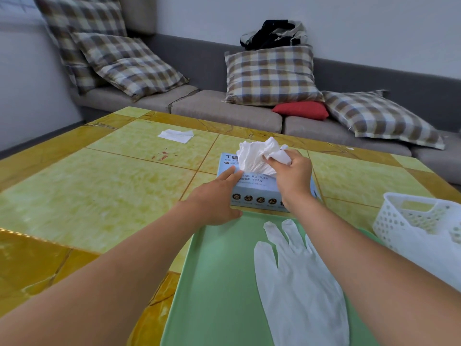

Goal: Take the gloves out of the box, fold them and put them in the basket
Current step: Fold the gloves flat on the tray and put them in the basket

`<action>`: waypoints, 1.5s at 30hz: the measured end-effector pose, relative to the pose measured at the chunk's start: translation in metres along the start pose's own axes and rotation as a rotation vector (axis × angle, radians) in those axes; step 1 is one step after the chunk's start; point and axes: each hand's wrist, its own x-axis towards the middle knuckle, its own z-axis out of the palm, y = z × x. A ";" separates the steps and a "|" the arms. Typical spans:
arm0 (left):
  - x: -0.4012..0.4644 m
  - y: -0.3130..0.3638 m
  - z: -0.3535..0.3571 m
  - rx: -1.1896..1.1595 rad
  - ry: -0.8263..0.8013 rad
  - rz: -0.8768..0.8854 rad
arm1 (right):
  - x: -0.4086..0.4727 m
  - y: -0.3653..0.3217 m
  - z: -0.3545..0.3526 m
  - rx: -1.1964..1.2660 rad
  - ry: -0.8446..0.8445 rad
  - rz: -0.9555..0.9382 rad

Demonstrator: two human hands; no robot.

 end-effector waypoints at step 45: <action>0.073 0.038 -0.005 -0.023 0.118 0.158 | 0.017 -0.012 -0.050 0.657 0.208 0.399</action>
